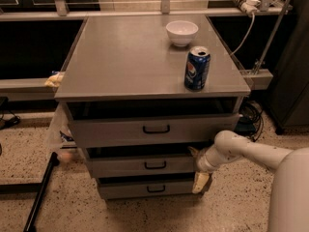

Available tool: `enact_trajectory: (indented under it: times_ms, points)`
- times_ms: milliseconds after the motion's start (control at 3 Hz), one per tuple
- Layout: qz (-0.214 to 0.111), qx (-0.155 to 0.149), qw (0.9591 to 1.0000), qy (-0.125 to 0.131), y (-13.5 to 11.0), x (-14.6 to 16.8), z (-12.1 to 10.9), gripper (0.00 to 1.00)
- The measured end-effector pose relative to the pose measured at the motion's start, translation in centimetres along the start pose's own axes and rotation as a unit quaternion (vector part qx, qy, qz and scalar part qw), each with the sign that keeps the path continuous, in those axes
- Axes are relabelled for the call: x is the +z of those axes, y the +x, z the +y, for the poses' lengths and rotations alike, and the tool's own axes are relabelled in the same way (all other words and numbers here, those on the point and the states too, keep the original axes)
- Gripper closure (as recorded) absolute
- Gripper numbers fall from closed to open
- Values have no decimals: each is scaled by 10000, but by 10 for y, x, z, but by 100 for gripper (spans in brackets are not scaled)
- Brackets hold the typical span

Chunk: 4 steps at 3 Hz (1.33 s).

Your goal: Open middle drawer

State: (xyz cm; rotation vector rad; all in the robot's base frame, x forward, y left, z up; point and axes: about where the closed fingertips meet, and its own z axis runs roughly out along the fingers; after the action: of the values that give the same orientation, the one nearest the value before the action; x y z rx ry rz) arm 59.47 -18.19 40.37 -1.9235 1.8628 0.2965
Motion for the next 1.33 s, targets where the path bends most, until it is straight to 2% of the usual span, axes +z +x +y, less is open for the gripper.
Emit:
enact_trajectory:
  times_ms: [667,1333]
  points:
    - [218,227,9982,-506,1,-6,19,0]
    - [437,564,9916,-1083,-5,-37,64,0]
